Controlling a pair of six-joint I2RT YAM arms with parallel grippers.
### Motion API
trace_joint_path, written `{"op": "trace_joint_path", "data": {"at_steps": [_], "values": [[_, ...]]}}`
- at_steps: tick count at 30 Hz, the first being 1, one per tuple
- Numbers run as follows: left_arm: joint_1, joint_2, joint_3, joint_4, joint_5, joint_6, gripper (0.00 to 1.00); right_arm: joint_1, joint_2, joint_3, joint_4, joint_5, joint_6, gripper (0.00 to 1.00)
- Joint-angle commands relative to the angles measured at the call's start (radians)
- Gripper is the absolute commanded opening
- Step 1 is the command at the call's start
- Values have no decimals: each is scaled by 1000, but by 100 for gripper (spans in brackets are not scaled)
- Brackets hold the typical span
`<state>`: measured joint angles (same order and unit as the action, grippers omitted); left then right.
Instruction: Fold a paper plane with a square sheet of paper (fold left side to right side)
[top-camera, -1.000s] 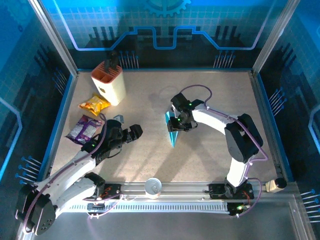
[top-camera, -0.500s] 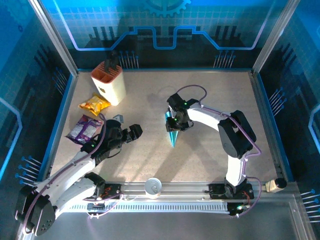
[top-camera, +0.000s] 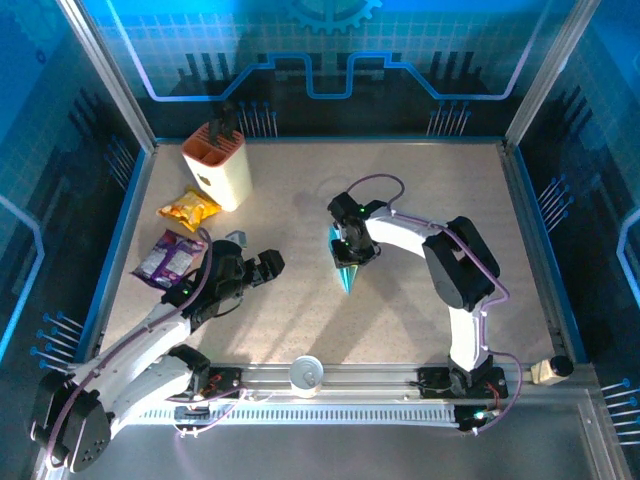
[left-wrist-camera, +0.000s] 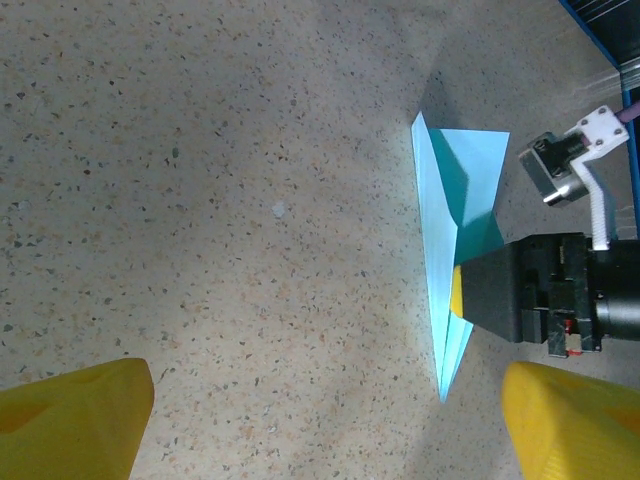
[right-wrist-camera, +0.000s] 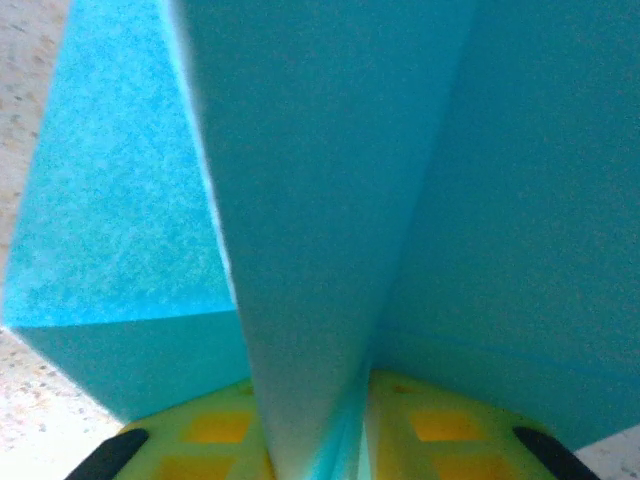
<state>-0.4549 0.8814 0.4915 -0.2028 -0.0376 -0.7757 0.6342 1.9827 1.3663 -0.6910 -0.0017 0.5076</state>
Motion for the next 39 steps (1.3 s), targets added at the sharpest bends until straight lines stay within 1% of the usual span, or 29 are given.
{"op": "trace_joint_path", "data": {"at_steps": [1, 4, 8, 10, 13, 18, 24, 32, 37, 39], "values": [[8, -16, -11, -9, -7, 11, 91, 23, 19, 28, -44, 49, 1, 24], [9, -16, -9, -10, -7, 10, 91, 25, 2, 26, -44, 64, 5, 18], [11, -16, -7, -14, -7, 12, 91, 14, -30, 43, -73, 95, -3, 7], [11, -16, -4, -17, -8, 13, 91, -2, -37, 58, -93, 104, -9, 4], [13, -15, 0, -21, -4, 17, 91, -40, -25, 92, -120, 106, -8, 4], [15, -15, 3, -25, -1, 16, 91, -95, 64, 215, -178, 113, 0, 4], [18, -13, 3, -33, 6, 17, 92, -130, 155, 323, -220, 125, 30, 4], [19, -13, -5, -37, 14, 7, 92, -140, 224, 383, -248, 135, 74, 4], [19, -13, -7, -38, 16, 8, 91, -141, 238, 380, -244, 134, 77, 13], [18, -13, -4, -40, 15, 9, 92, -140, 242, 373, -237, 138, 76, 17]]}}
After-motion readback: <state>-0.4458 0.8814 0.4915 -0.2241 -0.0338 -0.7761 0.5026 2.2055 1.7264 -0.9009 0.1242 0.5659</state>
